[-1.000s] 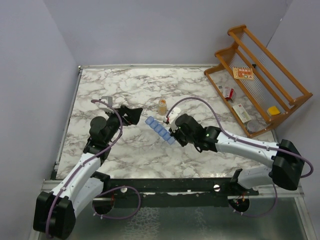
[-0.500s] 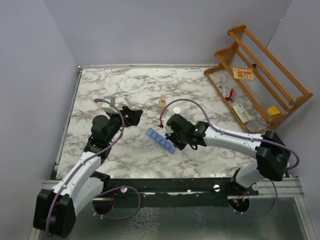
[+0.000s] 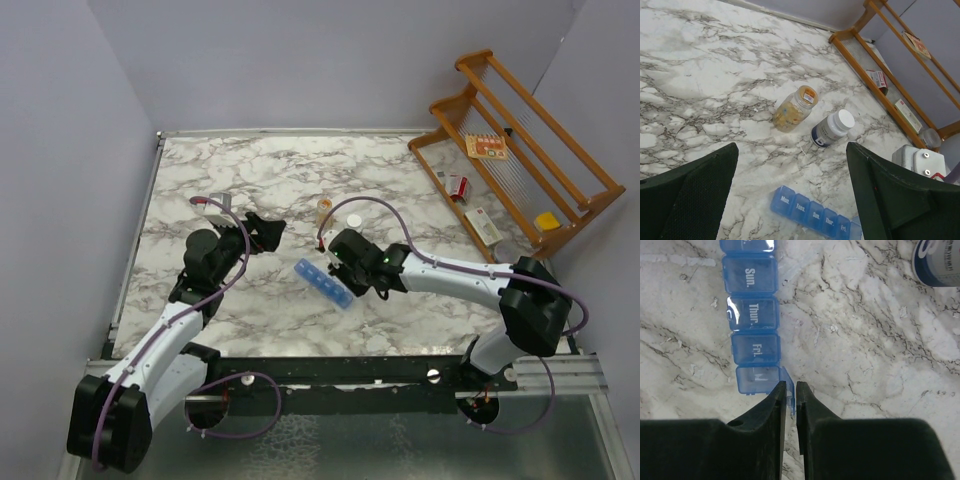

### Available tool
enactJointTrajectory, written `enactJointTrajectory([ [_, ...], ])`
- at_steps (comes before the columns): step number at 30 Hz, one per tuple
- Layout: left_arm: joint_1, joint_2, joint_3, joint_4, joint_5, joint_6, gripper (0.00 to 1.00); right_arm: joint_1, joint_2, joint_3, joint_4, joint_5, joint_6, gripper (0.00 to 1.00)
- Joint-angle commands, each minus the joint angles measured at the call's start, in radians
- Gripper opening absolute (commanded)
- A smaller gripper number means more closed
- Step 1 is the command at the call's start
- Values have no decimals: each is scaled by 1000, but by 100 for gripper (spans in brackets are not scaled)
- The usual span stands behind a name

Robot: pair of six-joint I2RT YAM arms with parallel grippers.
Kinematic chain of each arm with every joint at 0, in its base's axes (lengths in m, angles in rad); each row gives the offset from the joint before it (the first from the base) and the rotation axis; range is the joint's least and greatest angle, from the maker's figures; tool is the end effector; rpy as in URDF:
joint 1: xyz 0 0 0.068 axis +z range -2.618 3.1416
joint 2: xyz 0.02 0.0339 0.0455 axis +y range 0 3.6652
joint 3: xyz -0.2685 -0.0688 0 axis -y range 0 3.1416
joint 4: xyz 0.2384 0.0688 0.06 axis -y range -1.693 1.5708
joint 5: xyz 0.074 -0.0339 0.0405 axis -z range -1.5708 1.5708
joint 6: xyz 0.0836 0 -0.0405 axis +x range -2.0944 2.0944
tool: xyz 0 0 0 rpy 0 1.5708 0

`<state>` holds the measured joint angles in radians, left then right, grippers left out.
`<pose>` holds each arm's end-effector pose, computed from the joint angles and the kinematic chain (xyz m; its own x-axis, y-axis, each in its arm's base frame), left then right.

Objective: Sort the pills into containers
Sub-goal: Place the pill container at the center of the board, then pick up the pill bottle at the center of the board.

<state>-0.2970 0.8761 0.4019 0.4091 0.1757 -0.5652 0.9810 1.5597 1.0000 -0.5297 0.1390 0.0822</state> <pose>0.2287 -0.0853 0.2541 -0.2962 -0.4608 -0.8366 0.3509 0.7622 -0.5441 0.1896 0.2624 0.1673 -0.5560 -0.6845 -0.4715 -0.7442 0.6626 -0.0844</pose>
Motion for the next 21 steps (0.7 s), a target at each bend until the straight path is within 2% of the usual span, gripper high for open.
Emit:
enactJointTrajectory([
  [1, -1, 7, 34, 0, 14, 16, 92, 5, -3, 2, 68, 92, 10, 20],
  [2, -2, 9, 34, 0, 15, 16, 92, 5, -5, 8, 70, 100, 13, 29],
  [5, -1, 12, 37, 2, 15, 16, 92, 5, -30, 12, 89, 103, 9, 46],
  [10, -2, 22, 36, 11, 13, 11, 92, 5, -61, 34, 108, 161, 10, 49],
  [14, -2, 44, 40, 33, 14, 8, 91, 5, -95, 55, 147, 278, 18, 51],
  [16, -2, 64, 48, 48, 19, 11, 91, 5, -117, 58, 191, 362, 30, 61],
  [18, -2, 88, 66, 61, 50, 22, 91, 1, -141, 47, 269, 420, 28, 82],
  [19, -2, 104, 77, 72, 71, 27, 91, -6, -153, 41, 310, 418, 27, 87],
  [21, -2, 140, 100, 112, 131, 42, 91, -35, -168, 34, 376, 369, 37, 88],
])
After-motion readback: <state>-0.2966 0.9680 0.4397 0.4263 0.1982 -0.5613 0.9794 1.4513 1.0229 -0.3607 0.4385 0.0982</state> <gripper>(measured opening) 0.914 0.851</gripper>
